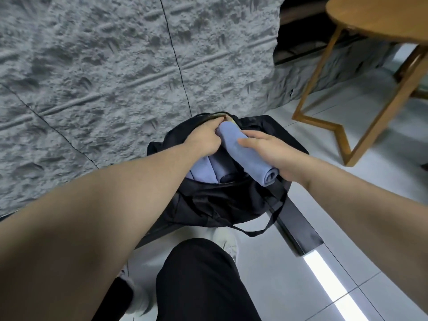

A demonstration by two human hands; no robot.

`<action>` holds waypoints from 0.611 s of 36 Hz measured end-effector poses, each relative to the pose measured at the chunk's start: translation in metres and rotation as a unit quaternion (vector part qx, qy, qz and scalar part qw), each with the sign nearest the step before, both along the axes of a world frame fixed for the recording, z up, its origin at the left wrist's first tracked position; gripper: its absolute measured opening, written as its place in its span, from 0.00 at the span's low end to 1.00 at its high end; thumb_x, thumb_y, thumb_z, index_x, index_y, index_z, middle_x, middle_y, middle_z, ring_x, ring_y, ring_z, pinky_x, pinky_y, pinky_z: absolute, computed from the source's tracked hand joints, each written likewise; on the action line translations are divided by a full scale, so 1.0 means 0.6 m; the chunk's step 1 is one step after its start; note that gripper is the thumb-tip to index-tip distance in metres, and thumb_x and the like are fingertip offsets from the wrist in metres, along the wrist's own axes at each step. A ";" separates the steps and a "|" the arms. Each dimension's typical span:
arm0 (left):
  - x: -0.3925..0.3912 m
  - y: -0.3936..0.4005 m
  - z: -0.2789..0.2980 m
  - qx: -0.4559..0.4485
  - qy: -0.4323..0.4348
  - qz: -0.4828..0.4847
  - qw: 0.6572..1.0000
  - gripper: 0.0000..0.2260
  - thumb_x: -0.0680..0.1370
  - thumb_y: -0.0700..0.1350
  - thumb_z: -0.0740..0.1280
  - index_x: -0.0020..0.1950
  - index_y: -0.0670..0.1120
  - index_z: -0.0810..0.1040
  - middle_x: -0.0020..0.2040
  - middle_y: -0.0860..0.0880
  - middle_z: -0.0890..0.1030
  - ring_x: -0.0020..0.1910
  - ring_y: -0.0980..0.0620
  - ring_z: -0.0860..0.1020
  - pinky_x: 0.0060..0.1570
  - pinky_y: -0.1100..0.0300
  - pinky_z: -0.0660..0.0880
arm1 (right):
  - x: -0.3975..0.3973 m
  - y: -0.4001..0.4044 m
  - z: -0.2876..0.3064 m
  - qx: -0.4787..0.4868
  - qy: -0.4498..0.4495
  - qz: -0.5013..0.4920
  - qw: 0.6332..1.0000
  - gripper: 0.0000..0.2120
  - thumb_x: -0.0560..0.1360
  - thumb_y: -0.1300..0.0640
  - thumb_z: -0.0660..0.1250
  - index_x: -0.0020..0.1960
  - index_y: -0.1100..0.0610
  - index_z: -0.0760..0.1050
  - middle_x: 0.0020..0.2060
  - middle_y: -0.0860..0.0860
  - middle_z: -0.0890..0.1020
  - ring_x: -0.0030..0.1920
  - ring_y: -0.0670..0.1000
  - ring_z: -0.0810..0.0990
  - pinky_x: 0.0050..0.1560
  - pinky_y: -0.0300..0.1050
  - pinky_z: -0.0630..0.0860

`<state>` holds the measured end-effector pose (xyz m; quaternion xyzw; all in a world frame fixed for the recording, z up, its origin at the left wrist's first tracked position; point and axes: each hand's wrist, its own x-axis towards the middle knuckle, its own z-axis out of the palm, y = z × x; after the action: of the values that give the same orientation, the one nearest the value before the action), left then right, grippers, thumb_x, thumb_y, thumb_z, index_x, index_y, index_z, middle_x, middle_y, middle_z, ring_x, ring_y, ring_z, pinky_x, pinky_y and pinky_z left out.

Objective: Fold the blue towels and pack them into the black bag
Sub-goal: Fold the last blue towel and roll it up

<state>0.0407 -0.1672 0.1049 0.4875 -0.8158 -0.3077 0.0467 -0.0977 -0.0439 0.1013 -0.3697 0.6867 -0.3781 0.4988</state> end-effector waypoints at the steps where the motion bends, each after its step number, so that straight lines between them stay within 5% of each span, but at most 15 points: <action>1: -0.005 -0.005 0.002 0.005 0.003 0.008 1.000 0.29 0.81 0.35 0.54 0.80 0.53 0.56 0.77 0.49 0.64 0.70 0.45 0.70 0.58 0.57 0.74 | -0.005 -0.003 -0.001 0.001 -0.003 -0.001 1.000 0.28 0.68 0.39 0.69 0.67 0.40 0.73 0.60 0.45 0.80 0.59 0.52 0.81 0.65 0.54 0.75; 4: -0.016 -0.018 -0.001 0.016 0.022 0.036 0.999 0.28 0.82 0.36 0.54 0.80 0.55 0.55 0.76 0.48 0.67 0.46 0.46 0.79 0.32 0.62 0.71 | -0.015 -0.016 -0.004 0.010 -0.018 -0.012 1.000 0.23 0.72 0.42 0.69 0.67 0.41 0.74 0.58 0.47 0.82 0.56 0.51 0.82 0.63 0.51 0.77; 8: -0.022 -0.023 -0.008 0.025 0.057 0.057 0.996 0.30 0.81 0.37 0.54 0.80 0.56 0.55 0.75 0.49 0.68 0.43 0.50 0.78 0.41 0.59 0.72 | -0.018 -0.038 -0.010 0.015 -0.037 -0.033 0.999 0.22 0.75 0.44 0.67 0.69 0.43 0.73 0.60 0.48 0.80 0.57 0.52 0.81 0.60 0.49 0.77; 13: -0.023 -0.014 -0.016 0.026 0.089 0.071 0.993 0.33 0.79 0.34 0.54 0.80 0.59 0.53 0.75 0.53 0.68 0.32 0.54 0.73 0.27 0.64 0.67 | -0.014 -0.072 -0.018 0.028 -0.065 -0.042 0.997 0.23 0.74 0.45 0.67 0.69 0.47 0.74 0.61 0.51 0.80 0.58 0.54 0.80 0.63 0.53 0.76; 15: -0.020 -0.014 -0.019 0.019 0.105 0.071 0.992 0.35 0.78 0.32 0.53 0.80 0.59 0.52 0.79 0.56 0.60 0.38 0.60 0.74 0.32 0.65 0.69 | -0.012 -0.081 -0.019 0.050 -0.095 -0.035 0.994 0.21 0.75 0.46 0.67 0.66 0.51 0.76 0.57 0.54 0.83 0.55 0.55 0.83 0.61 0.52 0.78; 18: -0.015 -0.018 -0.026 -0.015 0.114 0.065 0.991 0.35 0.79 0.32 0.53 0.80 0.58 0.52 0.80 0.58 0.55 0.60 0.63 0.70 0.46 0.69 0.69 | -0.010 -0.091 -0.013 0.073 -0.046 -0.042 0.995 0.18 0.78 0.49 0.65 0.62 0.58 0.75 0.55 0.57 0.81 0.51 0.57 0.81 0.50 0.49 0.79; 20: -0.013 -0.021 -0.030 -0.035 0.129 0.065 0.989 0.35 0.78 0.32 0.53 0.81 0.57 0.52 0.80 0.58 0.55 0.74 0.58 0.63 0.63 0.67 0.67 | -0.012 -0.100 -0.017 0.069 0.006 -0.049 0.996 0.19 0.80 0.50 0.62 0.68 0.58 0.72 0.59 0.56 0.78 0.57 0.57 0.78 0.55 0.49 0.76; 22: -0.011 -0.021 -0.033 -0.047 0.140 0.062 0.987 0.36 0.77 0.31 0.53 0.80 0.57 0.53 0.80 0.58 0.54 0.75 0.54 0.64 0.70 0.54 0.67 | -0.015 -0.109 -0.024 0.062 0.072 -0.039 0.995 0.20 0.82 0.53 0.58 0.73 0.56 0.67 0.63 0.52 0.73 0.62 0.57 0.74 0.63 0.50 0.71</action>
<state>0.0339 -0.1799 0.0849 0.4862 -0.7832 -0.3306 0.2020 -0.1069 -0.1092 0.0868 -0.3372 0.7571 -0.3259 0.4549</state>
